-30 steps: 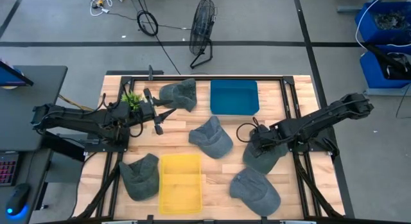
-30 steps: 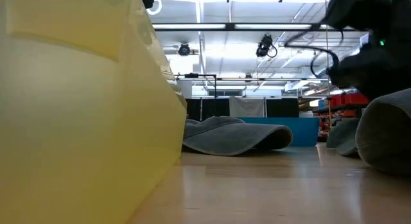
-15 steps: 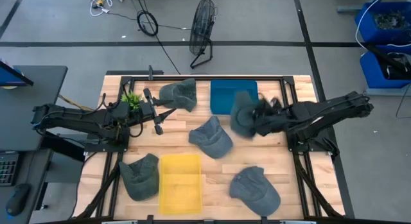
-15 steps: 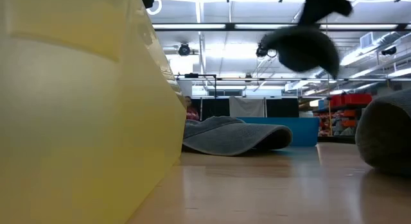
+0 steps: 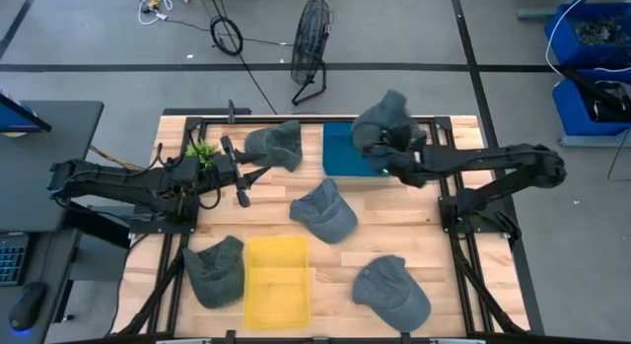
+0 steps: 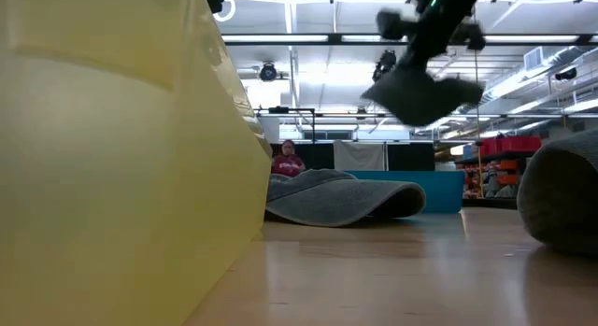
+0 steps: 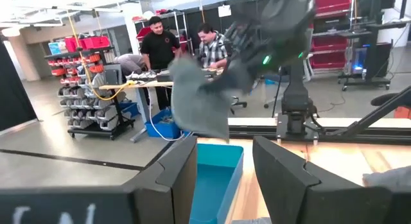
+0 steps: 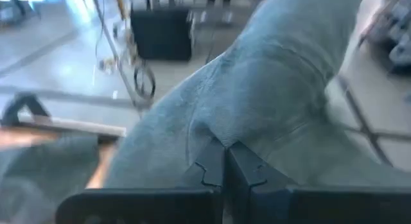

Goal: Pick & Place hat
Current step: Put the bottom right dark gray cap into the blue bin

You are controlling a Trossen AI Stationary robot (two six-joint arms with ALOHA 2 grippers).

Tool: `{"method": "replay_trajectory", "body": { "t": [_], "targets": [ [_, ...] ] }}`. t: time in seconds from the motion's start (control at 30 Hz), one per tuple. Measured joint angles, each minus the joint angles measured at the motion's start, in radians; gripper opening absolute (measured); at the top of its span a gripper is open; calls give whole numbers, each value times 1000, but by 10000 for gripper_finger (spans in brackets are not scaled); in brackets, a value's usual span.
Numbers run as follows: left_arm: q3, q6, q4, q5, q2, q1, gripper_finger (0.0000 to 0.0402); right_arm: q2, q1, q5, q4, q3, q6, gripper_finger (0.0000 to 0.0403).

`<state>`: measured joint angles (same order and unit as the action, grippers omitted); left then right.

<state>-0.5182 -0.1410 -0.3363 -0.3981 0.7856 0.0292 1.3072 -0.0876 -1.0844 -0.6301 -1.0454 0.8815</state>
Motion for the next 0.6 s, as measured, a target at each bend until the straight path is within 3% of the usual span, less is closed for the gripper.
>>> {"method": "replay_trajectory", "body": {
  "t": [0.17, 0.3, 0.47, 0.6],
  "targets": [
    [0, 1, 1, 0, 0, 0, 156, 125, -136, 218, 193, 59, -39, 4],
    [0, 1, 0, 0, 0, 0, 156, 220, -224, 329, 226, 60, -22, 4],
    [0, 2, 1, 0, 0, 0, 156, 299, -289, 583, 259, 60, 37, 4],
    [0, 1, 1, 0, 0, 0, 156, 330, -297, 625, 274, 61, 13, 4]
  ]
}}
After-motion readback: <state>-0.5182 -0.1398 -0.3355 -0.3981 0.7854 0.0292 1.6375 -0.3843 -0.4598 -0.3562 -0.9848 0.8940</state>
